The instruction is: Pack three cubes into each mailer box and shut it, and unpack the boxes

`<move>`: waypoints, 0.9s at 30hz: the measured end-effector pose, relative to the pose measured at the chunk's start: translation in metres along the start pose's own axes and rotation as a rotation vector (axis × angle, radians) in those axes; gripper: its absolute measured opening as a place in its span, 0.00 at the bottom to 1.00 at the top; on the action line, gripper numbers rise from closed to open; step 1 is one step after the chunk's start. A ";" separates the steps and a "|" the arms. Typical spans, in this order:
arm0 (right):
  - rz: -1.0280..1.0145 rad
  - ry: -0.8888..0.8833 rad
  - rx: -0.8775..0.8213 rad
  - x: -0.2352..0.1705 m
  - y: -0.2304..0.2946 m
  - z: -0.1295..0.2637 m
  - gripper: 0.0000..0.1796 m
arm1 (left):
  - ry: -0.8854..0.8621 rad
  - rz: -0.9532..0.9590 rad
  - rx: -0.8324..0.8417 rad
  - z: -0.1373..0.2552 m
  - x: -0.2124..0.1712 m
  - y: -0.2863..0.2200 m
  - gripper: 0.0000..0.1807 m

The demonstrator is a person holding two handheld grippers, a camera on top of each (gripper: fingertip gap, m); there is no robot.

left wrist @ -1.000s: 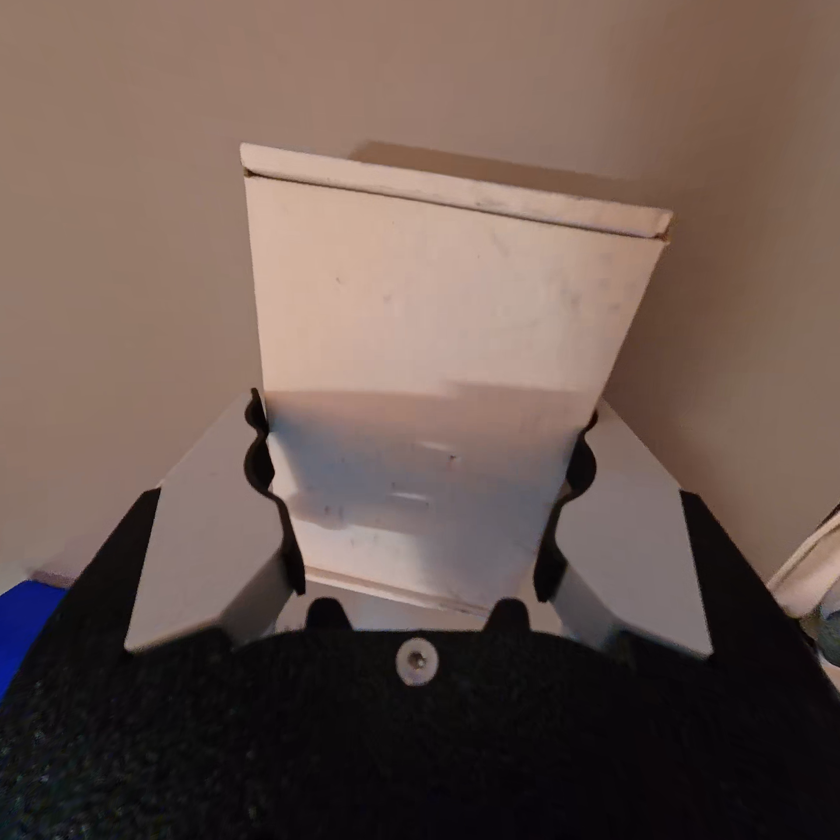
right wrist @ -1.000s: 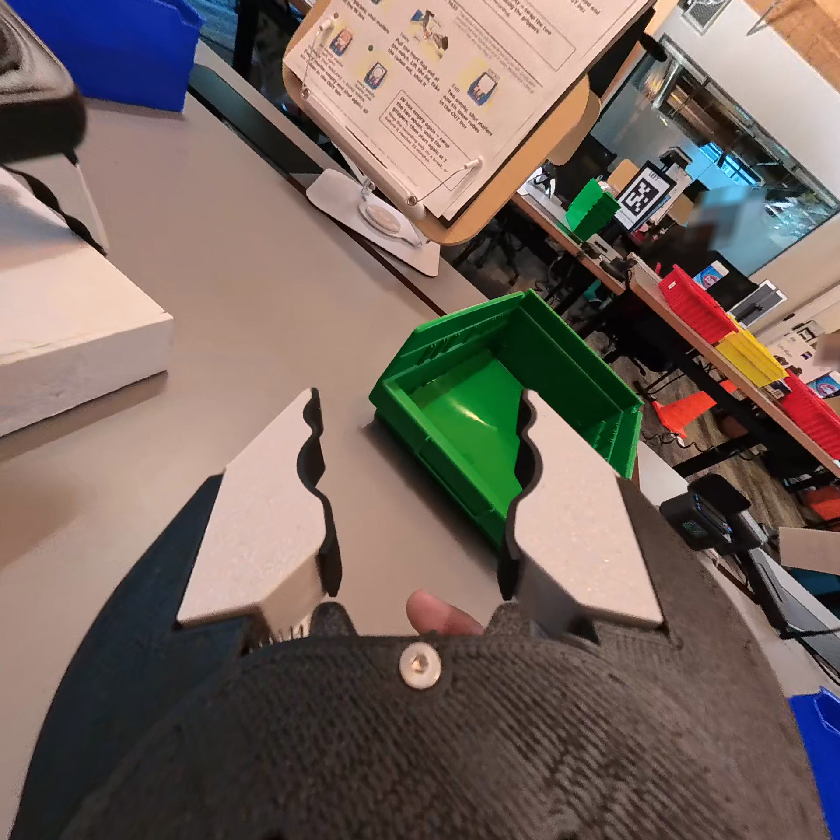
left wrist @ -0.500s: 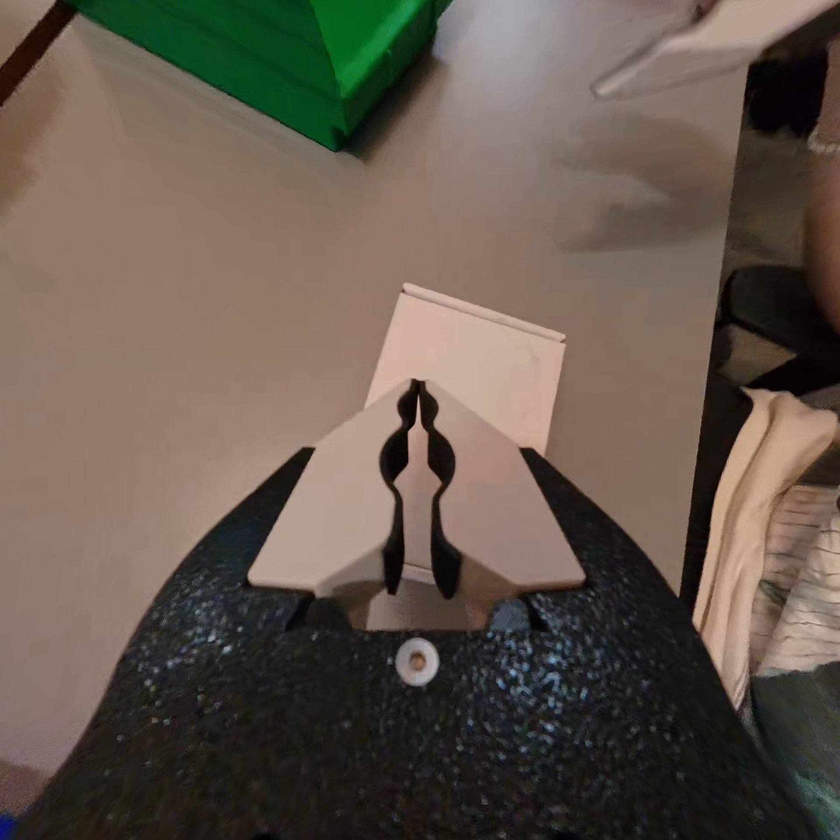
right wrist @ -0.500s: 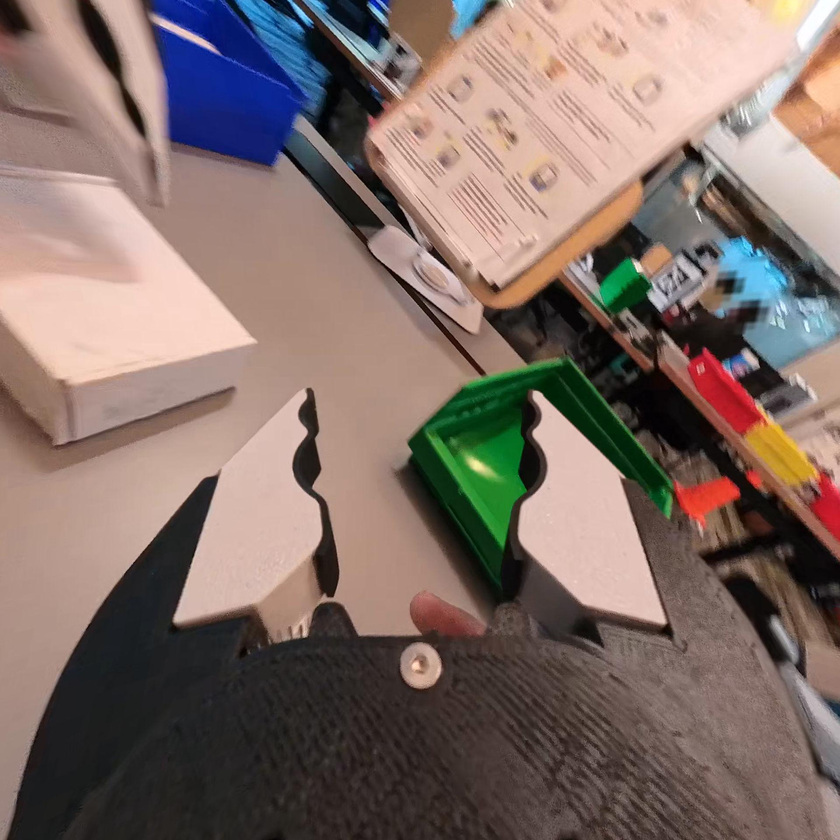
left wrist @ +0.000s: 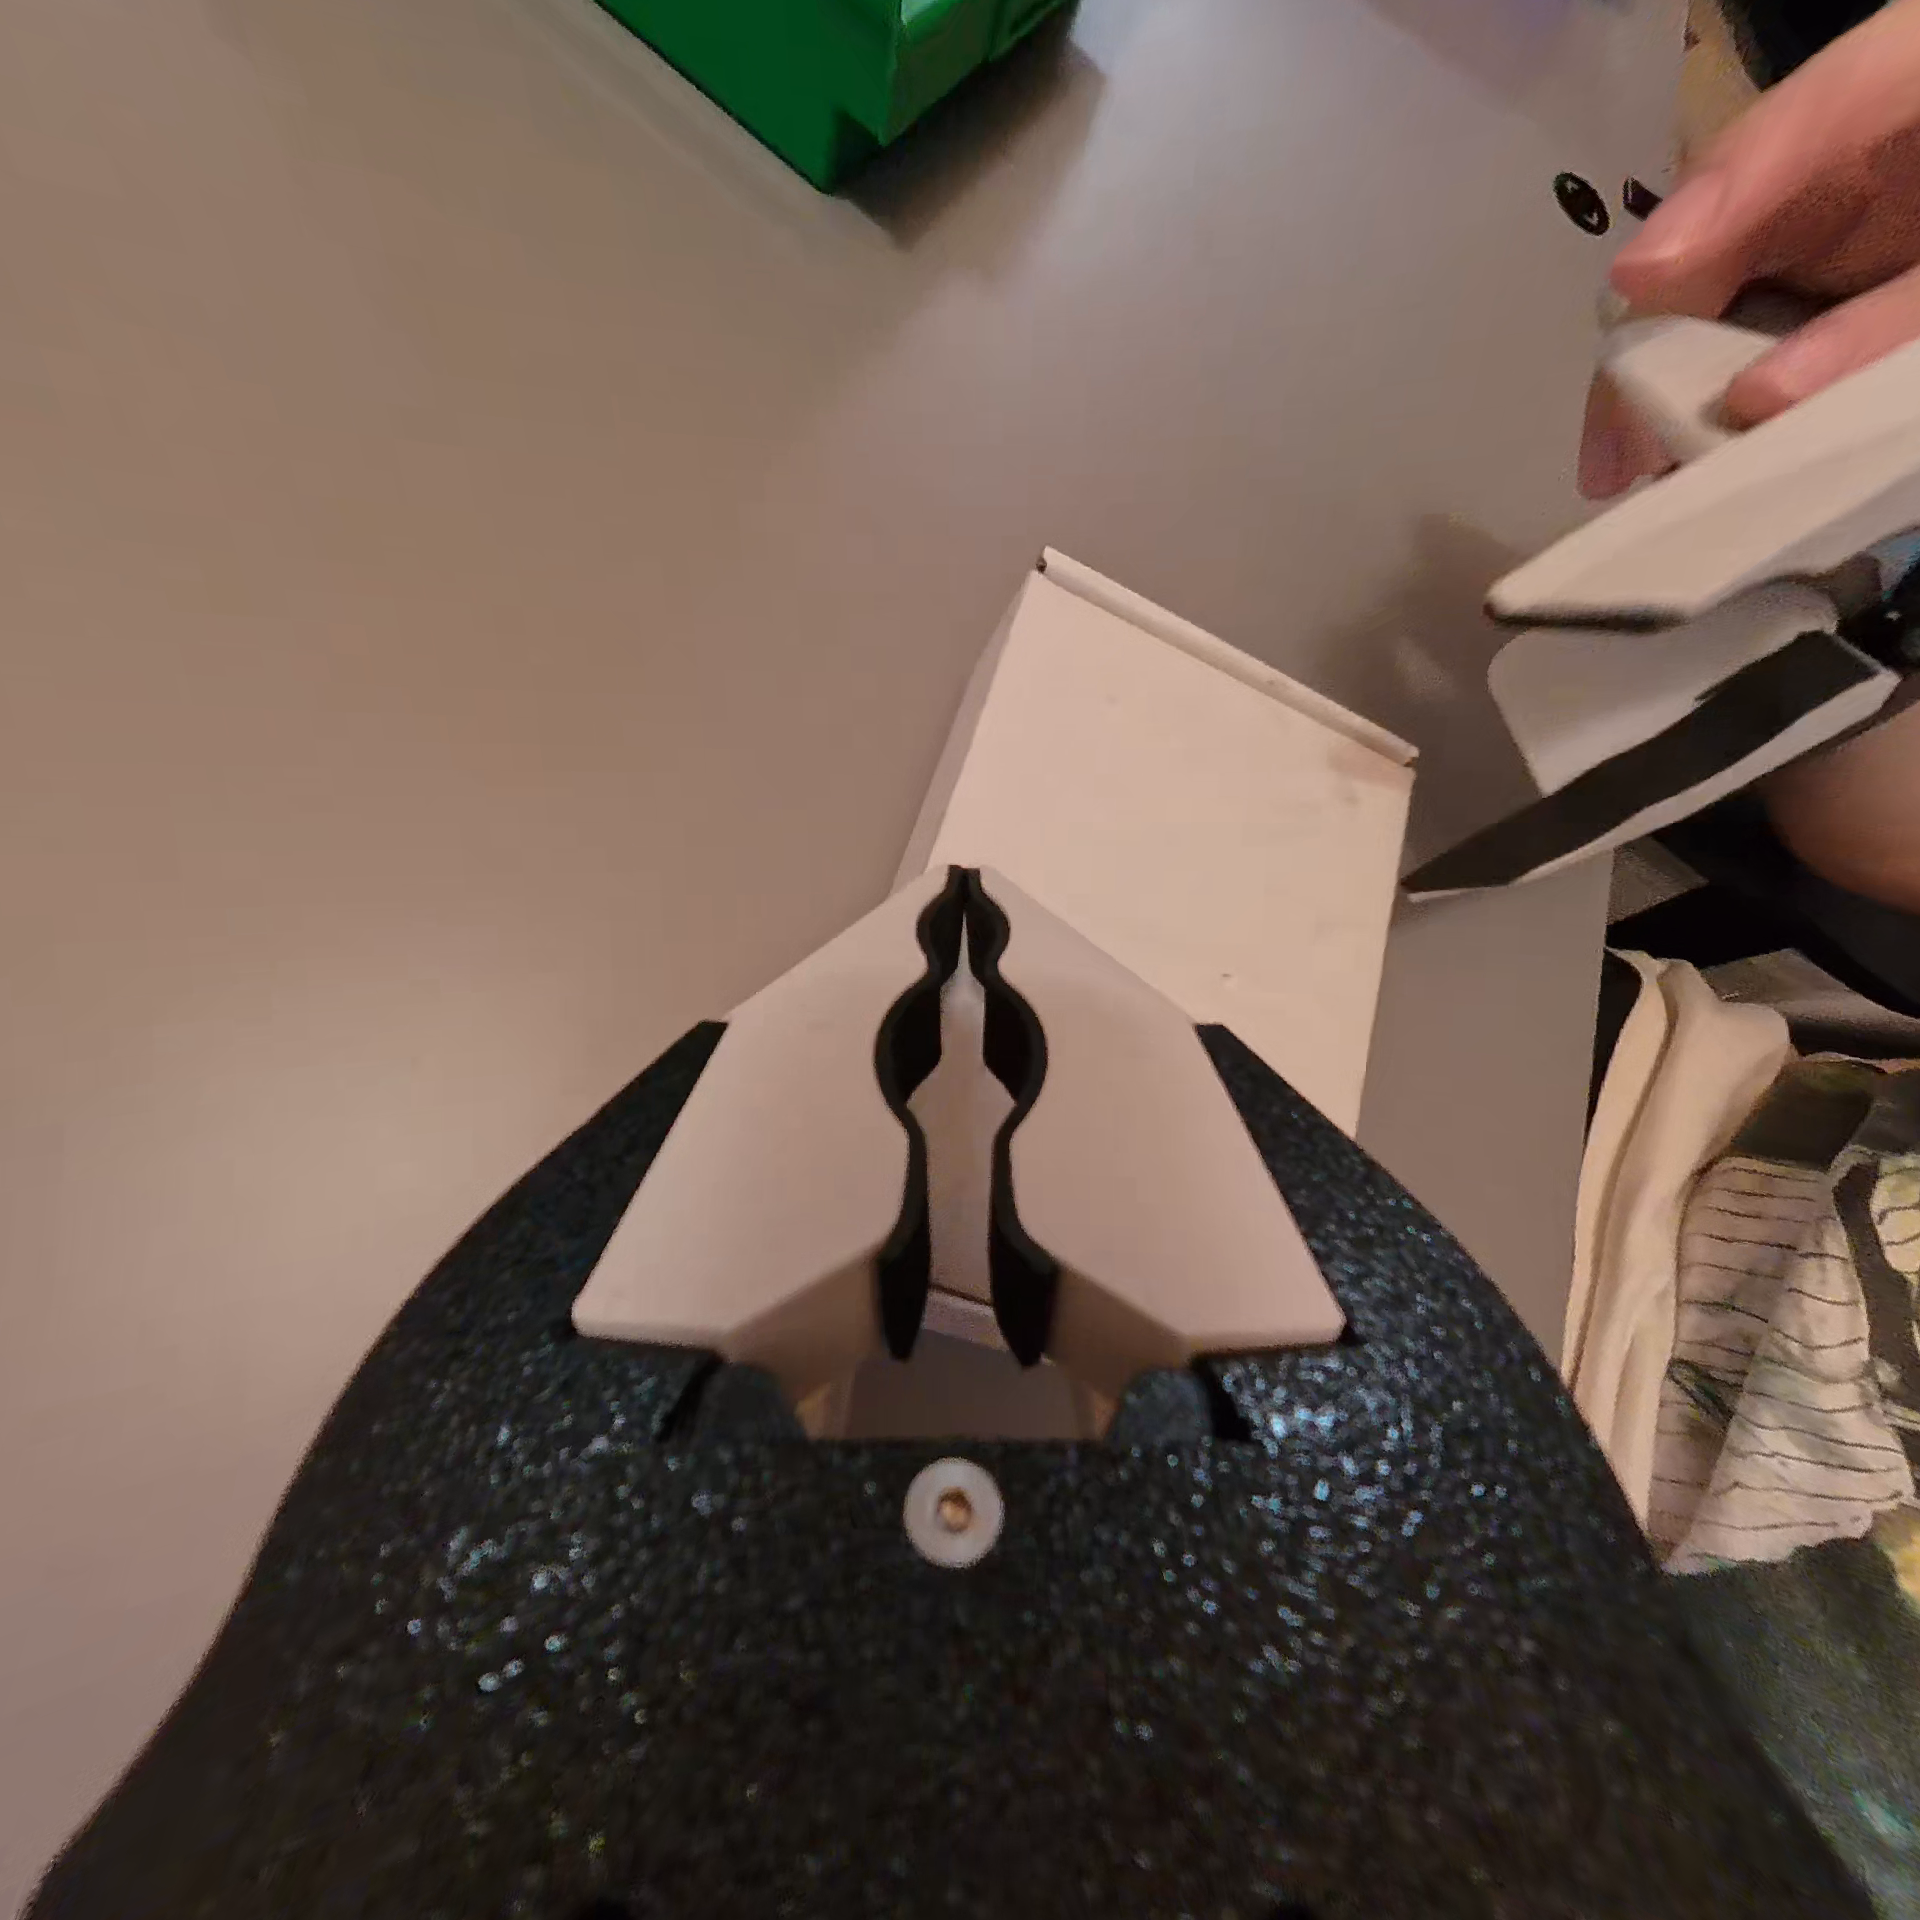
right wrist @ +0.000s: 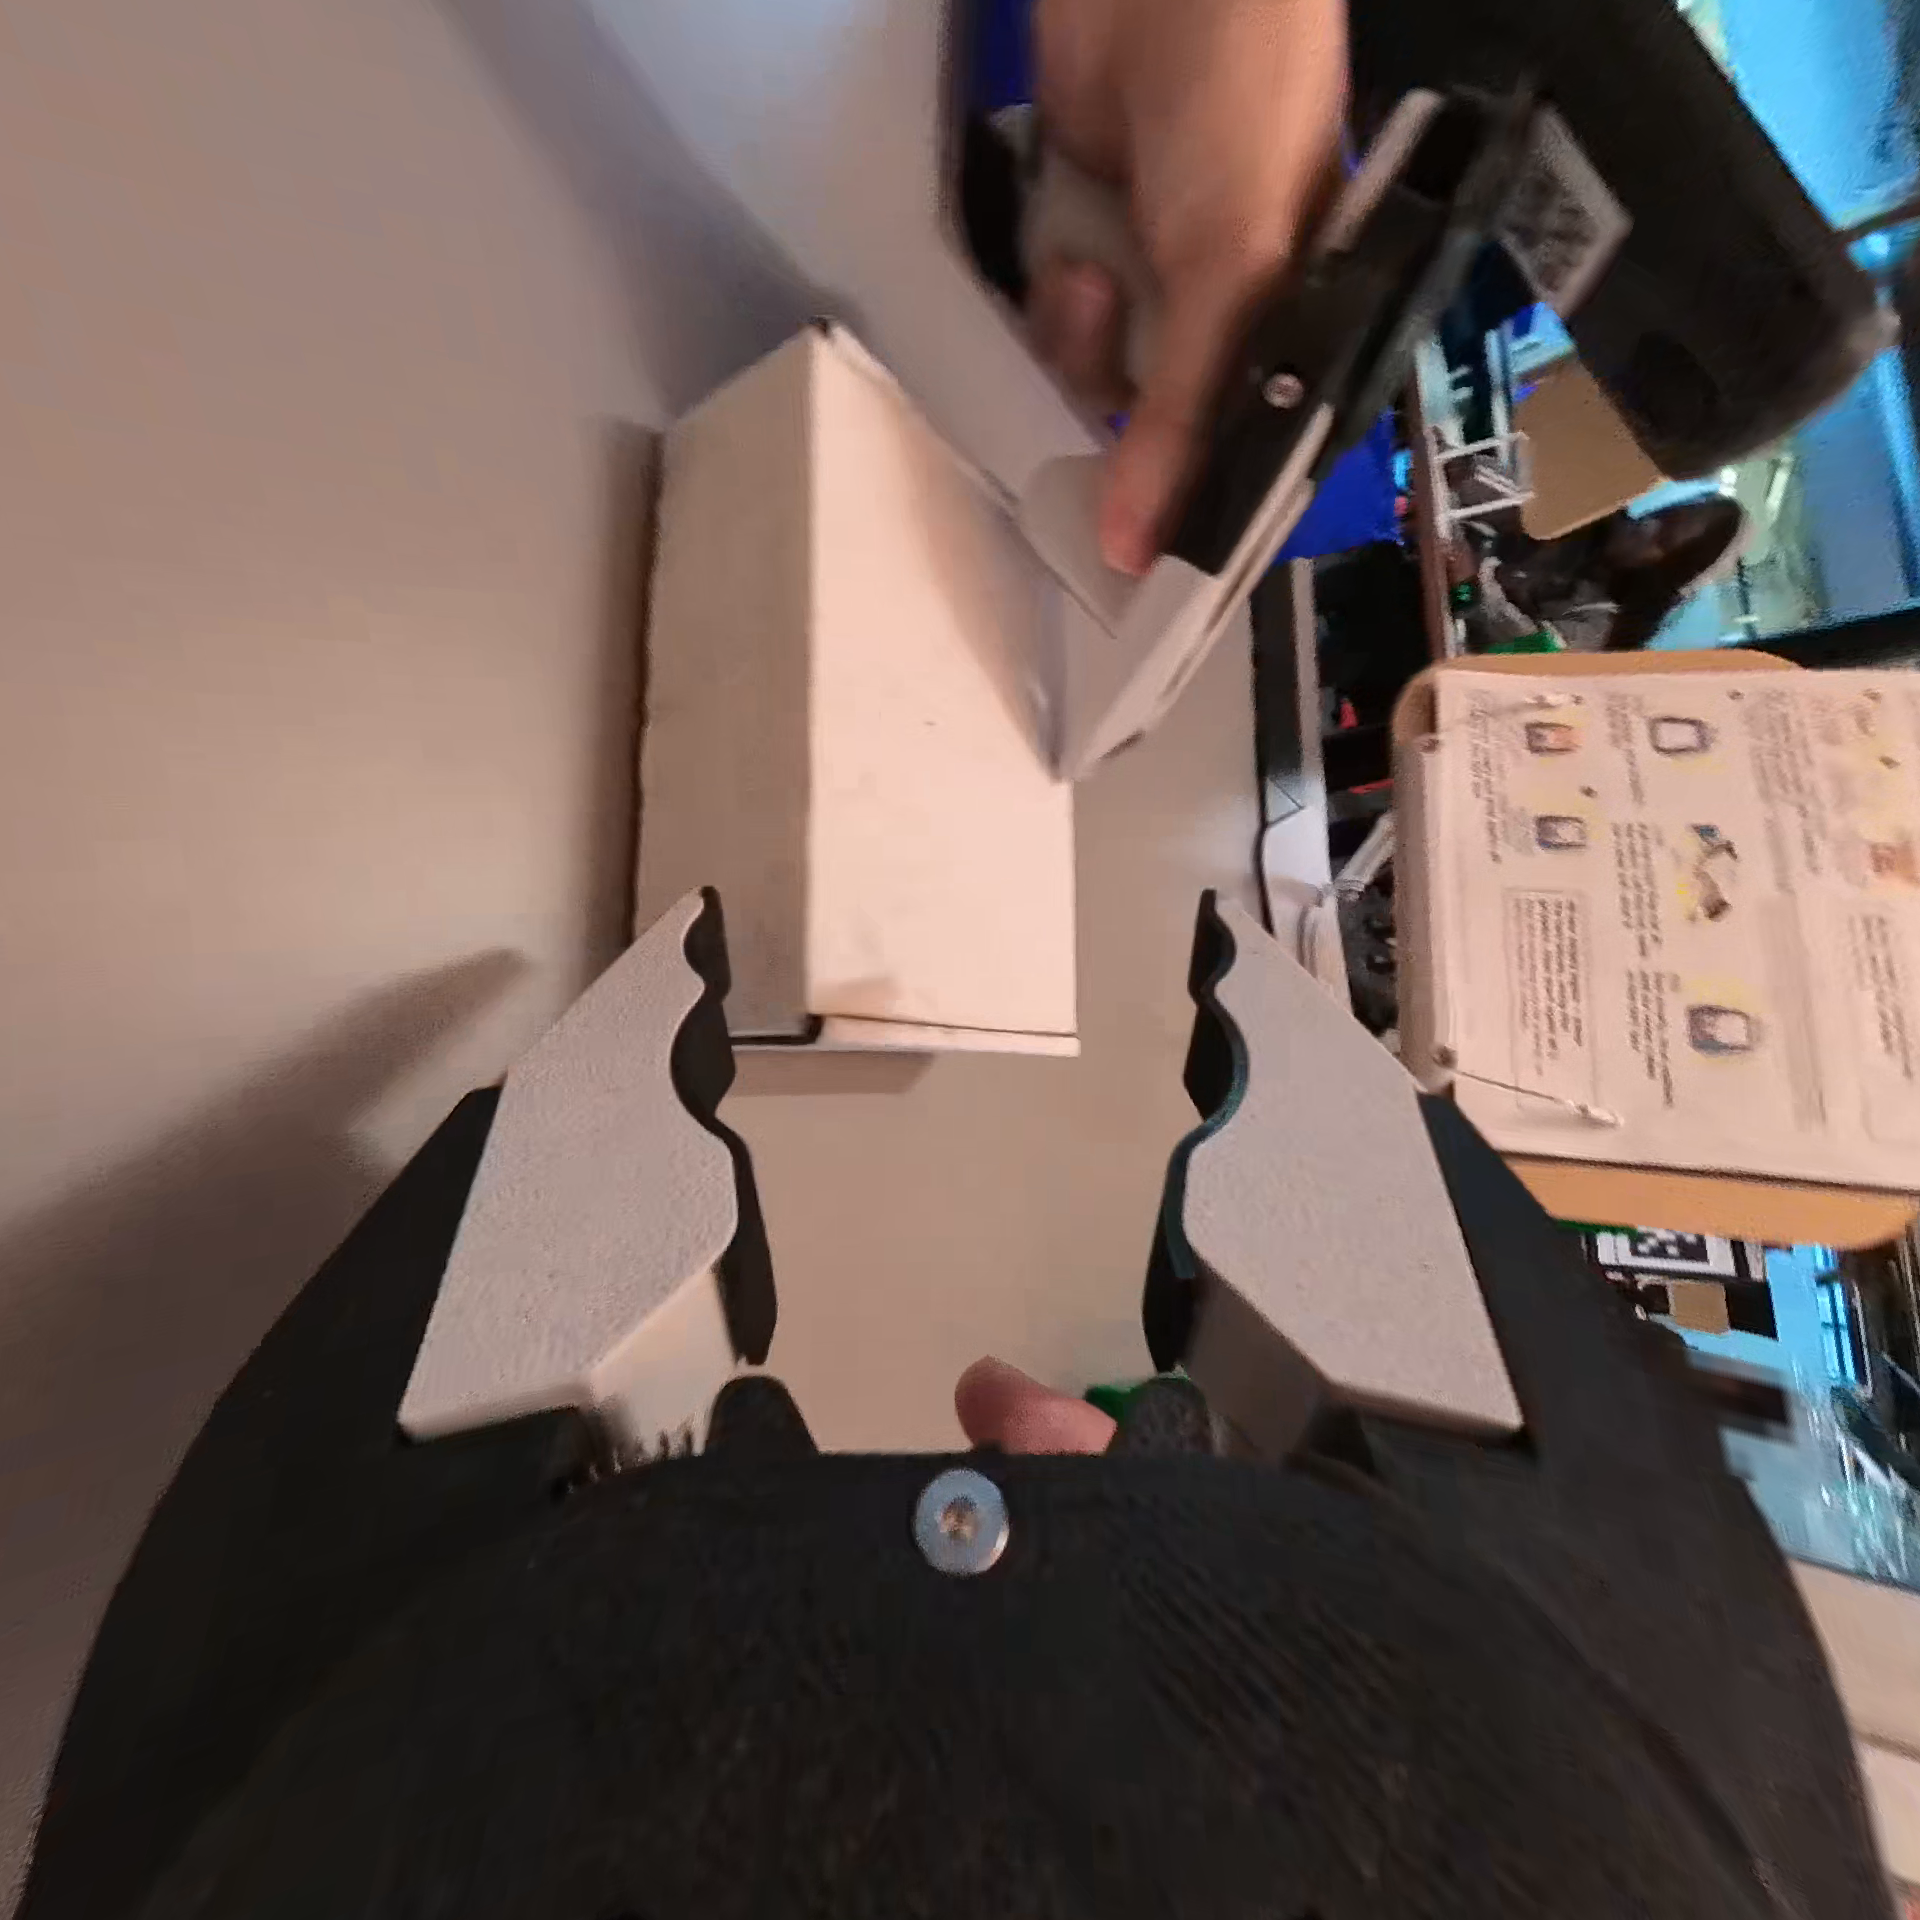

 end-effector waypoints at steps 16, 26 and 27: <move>0.306 0.280 -0.110 -0.012 0.014 -0.050 0.42 | 0.026 0.005 0.078 -0.001 0.010 0.013 0.00; 0.121 0.125 -0.047 -0.018 -0.002 -0.029 0.38 | -0.566 -0.324 0.208 0.078 0.001 -0.022 0.22; 0.097 0.106 -0.035 -0.019 -0.004 -0.026 0.37 | -0.591 -0.373 0.227 0.086 -0.008 -0.025 0.28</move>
Point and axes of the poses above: each gripper's, where its closed fingertips meet, z back along the fingers, x out of its top, y = z × x across the jaws, the point moved 10 cm from there along z, back along the fingers, and after that the axes turned 5 degrees about x, right-handed, at the moved point
